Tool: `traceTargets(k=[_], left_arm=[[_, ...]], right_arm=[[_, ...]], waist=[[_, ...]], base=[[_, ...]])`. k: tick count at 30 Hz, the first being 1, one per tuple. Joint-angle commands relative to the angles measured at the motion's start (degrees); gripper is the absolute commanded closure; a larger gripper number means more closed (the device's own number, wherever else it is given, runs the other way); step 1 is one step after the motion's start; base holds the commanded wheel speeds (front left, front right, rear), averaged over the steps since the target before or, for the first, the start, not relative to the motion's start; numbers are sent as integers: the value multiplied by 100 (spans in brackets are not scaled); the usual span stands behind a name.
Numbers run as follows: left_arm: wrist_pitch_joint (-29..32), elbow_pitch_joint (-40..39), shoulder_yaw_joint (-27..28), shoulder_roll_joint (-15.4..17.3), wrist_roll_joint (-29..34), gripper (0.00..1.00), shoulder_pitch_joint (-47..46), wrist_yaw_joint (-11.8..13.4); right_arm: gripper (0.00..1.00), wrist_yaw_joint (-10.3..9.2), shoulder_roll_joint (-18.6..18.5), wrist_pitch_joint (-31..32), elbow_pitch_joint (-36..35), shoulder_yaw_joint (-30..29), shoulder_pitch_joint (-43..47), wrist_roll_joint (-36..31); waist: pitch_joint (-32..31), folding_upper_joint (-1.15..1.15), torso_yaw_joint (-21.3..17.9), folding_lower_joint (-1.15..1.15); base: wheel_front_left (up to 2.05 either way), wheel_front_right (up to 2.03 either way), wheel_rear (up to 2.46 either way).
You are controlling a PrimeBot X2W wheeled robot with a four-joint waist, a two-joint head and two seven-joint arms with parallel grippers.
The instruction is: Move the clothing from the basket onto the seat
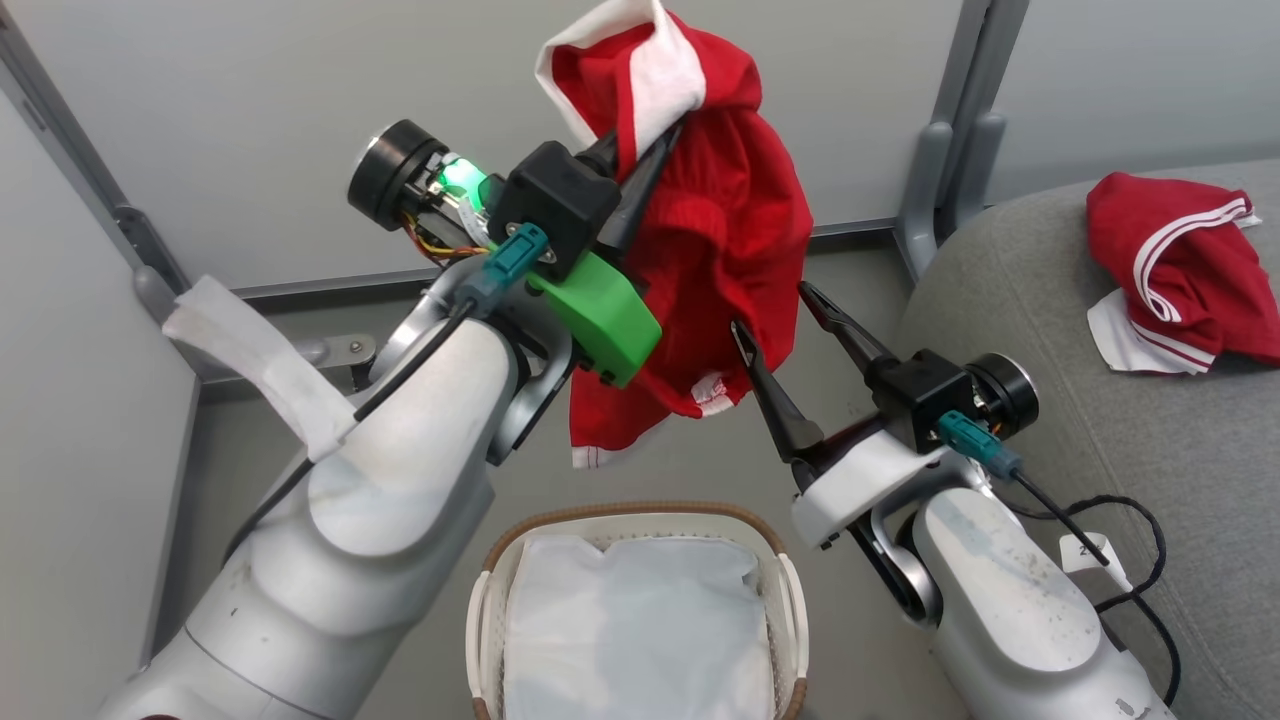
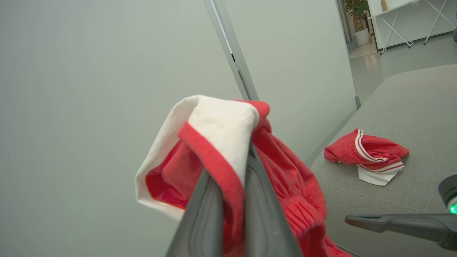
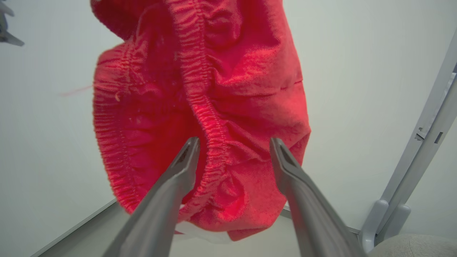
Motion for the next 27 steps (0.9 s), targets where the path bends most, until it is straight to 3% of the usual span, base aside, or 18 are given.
traceTargets(k=[1, 11, 12, 13, 15, 20, 21, 22, 24, 25, 26, 27], left_arm=[[33, -87, -18, -38, -42, 100, 74, 31], [235, -717, -195, -63, -166, 100, 272, 47], [252, -754, -201, -52, -180, 100, 303, 46], [273, -784, -205, -38, -200, 100, 337, 55], [307, -846, -189, 9, -252, 100, 426, 91], [313, -791, -45, 131, -444, 100, 790, 244], [289, -771, -23, 158, -469, 95, 866, 262], [266, -745, 0, 197, -502, 74, 952, 303], [175, -678, 47, 238, -559, 51, 1144, 367], [109, -649, 74, 254, -588, 11, 1227, 397], [20, -600, 120, 253, -641, 0, 1336, 451], [-50, -546, 144, 245, -677, 0, 1424, 483]], right_arm=[[0, -8, -24, -2, 112, -27, -100, -34], [0, -8, -23, -1, 917, -81, -600, 81], [50, -8, -23, -1, 963, -88, -635, 85], [61, -8, -24, -1, 995, -92, -662, 93], [100, -8, -24, -1, 1034, -104, -717, 97], [100, -8, -24, -1, 891, -218, -721, 26], [100, -8, -23, -1, 853, -235, -719, 1], [100, -8, -23, -1, 813, -251, -719, -18], [100, -8, -24, -1, 733, -287, -723, -58], [100, -8, -23, -1, 699, -309, -728, -80], [100, -8, -23, -1, 655, -336, -735, -110], [100, -8, -22, -1, 630, -353, -739, -117]], waist=[[-6, 0, 54, 0], [25, 0, 215, 0], [32, 0, 225, 0], [38, 0, 233, 0], [53, 0, 237, 0], [101, 0, 189, 0], [115, 0, 173, 0], [134, 0, 155, 0], [162, 0, 123, 0], [172, 0, 110, 0], [181, 0, 93, 0], [186, 0, 79, 0]], base=[[0, 0, 0], [0, 0, 0], [0, 0, 0], [0, 0, 0], [0, 0, 0], [0, 0, 0], [0, 0, 0], [0, 0, 0], [0, 0, 0], [0, 0, 0], [0, 0, 0], [0, 0, 0]])
